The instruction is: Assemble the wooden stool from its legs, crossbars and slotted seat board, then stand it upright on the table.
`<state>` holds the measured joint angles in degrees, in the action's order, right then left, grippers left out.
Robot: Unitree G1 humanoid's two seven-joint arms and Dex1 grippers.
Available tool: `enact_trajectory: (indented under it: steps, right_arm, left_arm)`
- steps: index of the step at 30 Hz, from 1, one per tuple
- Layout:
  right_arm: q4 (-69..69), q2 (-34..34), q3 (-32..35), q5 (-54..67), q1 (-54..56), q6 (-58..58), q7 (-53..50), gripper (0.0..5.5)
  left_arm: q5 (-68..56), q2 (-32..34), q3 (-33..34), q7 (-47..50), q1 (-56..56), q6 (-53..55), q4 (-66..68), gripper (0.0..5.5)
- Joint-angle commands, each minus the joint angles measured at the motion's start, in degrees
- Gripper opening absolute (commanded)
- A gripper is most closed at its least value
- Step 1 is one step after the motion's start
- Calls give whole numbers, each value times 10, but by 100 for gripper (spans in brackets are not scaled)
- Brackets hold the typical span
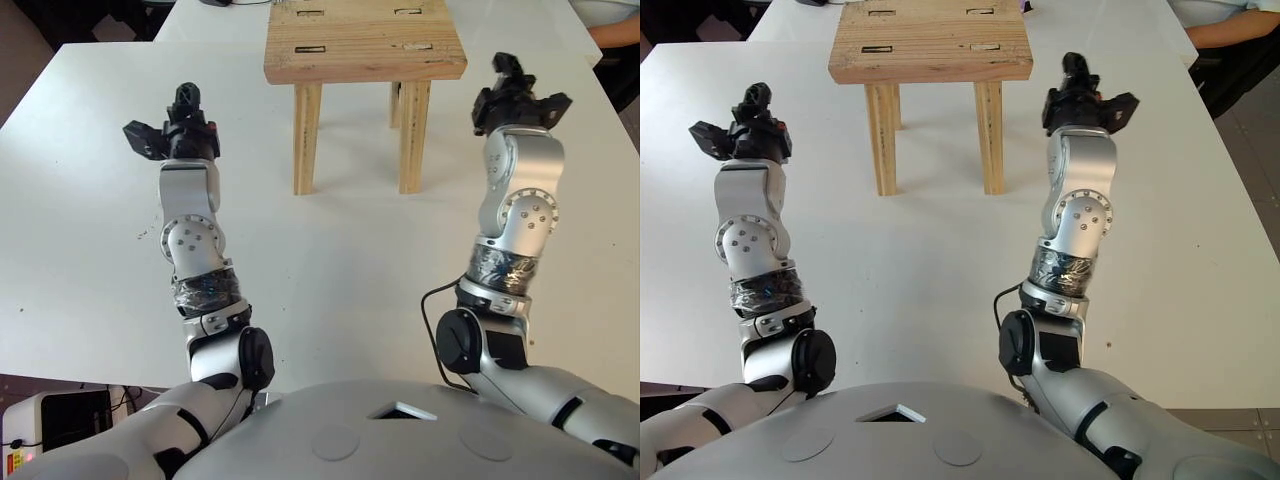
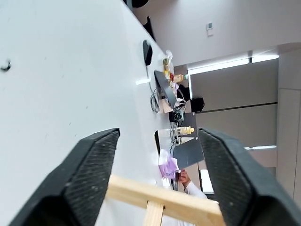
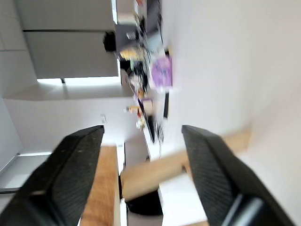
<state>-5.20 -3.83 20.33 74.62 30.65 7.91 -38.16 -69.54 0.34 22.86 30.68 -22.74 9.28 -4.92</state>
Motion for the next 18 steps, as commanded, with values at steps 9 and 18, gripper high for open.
enact_trajectory:
  steps: [9,18]
  right_arm:
    - [223,244,-158,-540,33,-32,144,313]
    - [286,177,-141,-592,60,-55,191,313]
  left_arm:
    - [490,144,-128,-26,-27,-45,86,362]
    - [618,71,-123,6,62,-82,43,362]
